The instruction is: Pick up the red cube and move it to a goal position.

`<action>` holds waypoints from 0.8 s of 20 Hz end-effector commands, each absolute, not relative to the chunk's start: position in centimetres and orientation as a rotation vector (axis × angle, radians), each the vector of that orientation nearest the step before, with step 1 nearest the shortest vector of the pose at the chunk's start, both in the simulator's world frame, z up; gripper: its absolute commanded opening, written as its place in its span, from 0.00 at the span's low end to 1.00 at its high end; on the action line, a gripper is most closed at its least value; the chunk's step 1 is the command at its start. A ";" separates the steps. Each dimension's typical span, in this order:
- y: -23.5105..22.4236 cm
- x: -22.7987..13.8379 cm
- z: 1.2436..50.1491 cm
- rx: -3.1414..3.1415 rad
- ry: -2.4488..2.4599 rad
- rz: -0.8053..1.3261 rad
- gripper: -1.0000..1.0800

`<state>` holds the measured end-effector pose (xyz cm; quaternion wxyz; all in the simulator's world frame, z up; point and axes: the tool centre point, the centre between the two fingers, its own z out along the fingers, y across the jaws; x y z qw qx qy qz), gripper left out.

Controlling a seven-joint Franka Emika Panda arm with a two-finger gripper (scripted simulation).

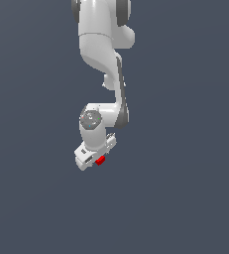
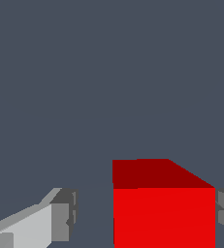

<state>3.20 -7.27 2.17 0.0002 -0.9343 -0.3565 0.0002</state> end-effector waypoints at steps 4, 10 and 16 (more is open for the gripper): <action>-7.3 3.3 2.0 -2.928 -1.138 0.000 0.00; -7.3 3.3 2.0 -2.928 -1.138 0.000 0.00; -7.3 3.3 2.3 -2.929 -1.137 0.000 0.00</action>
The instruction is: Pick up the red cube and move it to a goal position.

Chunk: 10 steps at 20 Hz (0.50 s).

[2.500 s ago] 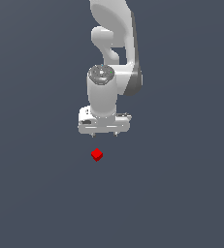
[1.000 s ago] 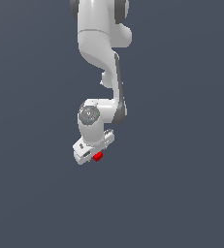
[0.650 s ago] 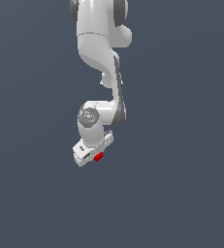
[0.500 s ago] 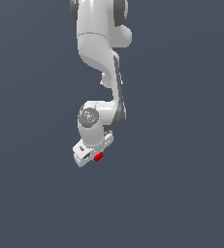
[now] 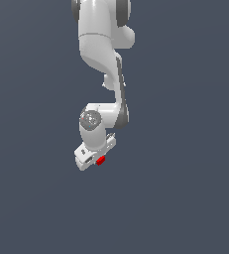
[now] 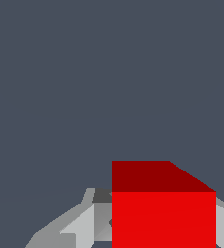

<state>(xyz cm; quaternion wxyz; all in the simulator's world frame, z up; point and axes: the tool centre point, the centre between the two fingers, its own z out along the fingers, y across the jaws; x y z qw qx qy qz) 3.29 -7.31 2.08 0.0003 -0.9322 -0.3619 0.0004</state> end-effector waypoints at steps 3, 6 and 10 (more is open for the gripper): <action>-7.2 3.3 3.1 -2.929 -1.137 0.000 0.00; -7.0 3.3 4.5 -2.929 -1.137 0.000 0.00; -6.5 3.3 7.2 -2.929 -1.138 0.000 0.00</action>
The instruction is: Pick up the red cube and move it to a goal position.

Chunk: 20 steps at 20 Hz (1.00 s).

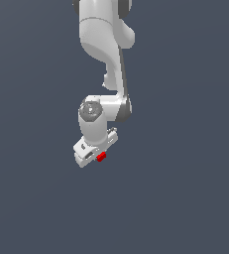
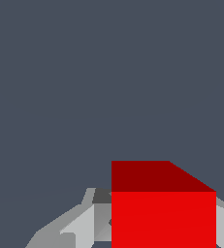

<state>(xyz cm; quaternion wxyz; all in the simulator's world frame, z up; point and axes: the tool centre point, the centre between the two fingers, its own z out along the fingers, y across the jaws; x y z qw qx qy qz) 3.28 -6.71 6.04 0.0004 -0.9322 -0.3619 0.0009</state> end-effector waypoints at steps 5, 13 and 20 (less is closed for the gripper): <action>-5.8 3.4 12.1 -2.929 -1.138 0.000 0.00; -4.3 3.5 21.8 -2.928 -1.140 0.000 0.00; -3.1 3.7 30.0 -2.927 -1.140 0.000 0.00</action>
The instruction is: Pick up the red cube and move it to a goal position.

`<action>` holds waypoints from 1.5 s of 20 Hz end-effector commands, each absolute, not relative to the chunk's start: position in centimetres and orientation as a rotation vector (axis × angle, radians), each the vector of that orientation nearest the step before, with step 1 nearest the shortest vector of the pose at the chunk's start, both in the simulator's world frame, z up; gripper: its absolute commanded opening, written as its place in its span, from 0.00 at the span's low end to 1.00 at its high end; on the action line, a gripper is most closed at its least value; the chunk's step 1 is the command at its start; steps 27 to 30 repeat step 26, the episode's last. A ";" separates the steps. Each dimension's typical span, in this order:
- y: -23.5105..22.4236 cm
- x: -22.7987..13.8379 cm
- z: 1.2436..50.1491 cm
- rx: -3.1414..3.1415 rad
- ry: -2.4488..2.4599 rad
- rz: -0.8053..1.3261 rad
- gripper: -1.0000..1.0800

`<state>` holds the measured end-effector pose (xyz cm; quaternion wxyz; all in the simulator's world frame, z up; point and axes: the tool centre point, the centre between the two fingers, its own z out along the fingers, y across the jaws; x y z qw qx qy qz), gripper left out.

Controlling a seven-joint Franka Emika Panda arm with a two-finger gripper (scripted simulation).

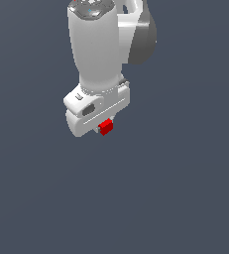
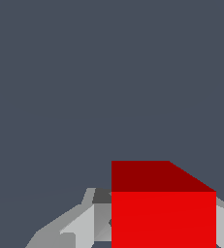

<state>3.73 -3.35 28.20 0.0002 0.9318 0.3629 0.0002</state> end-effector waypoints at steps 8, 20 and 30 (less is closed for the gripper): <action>-2.0 4.1 38.0 2.928 1.139 0.000 0.00; -1.2 4.7 43.5 2.928 1.138 0.000 0.00; -1.1 4.8 43.9 2.928 1.138 0.000 0.00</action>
